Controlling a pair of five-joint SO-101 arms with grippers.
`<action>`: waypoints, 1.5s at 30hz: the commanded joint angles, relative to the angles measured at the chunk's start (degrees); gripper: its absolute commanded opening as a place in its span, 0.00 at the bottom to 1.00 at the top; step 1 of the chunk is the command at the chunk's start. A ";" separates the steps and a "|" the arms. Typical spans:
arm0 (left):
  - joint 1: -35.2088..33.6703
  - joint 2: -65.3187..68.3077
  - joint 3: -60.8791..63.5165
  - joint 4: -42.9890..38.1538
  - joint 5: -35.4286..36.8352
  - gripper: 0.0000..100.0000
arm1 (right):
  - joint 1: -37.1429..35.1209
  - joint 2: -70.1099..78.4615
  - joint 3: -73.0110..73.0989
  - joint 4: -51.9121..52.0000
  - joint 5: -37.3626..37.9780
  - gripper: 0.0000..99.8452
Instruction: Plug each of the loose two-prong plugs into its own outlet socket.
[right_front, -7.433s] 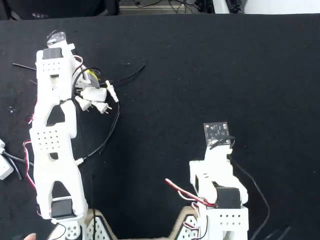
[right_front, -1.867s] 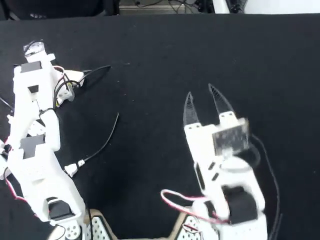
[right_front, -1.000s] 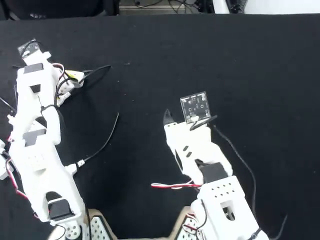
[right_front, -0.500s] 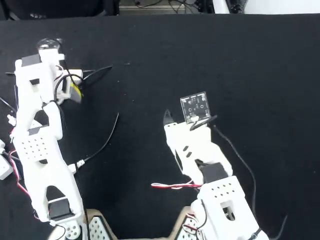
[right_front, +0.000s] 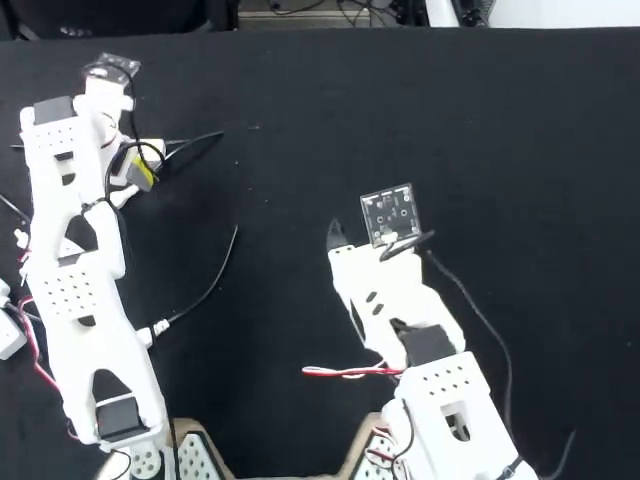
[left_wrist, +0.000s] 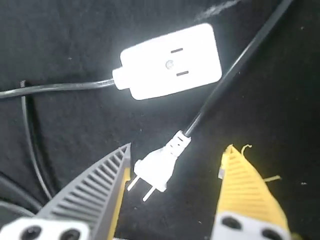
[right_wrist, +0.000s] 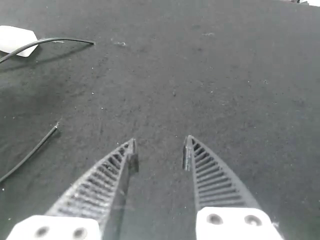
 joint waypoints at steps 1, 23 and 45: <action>-1.01 2.02 -4.88 -0.62 -1.93 0.29 | -0.79 0.57 -0.22 -1.49 -0.35 0.14; -1.10 18.11 -29.49 20.31 -1.85 0.03 | -0.53 0.66 -0.22 -1.49 -0.35 0.14; -14.73 -12.66 -7.08 20.92 -12.13 0.03 | -0.53 0.48 -0.22 -1.58 -0.35 0.14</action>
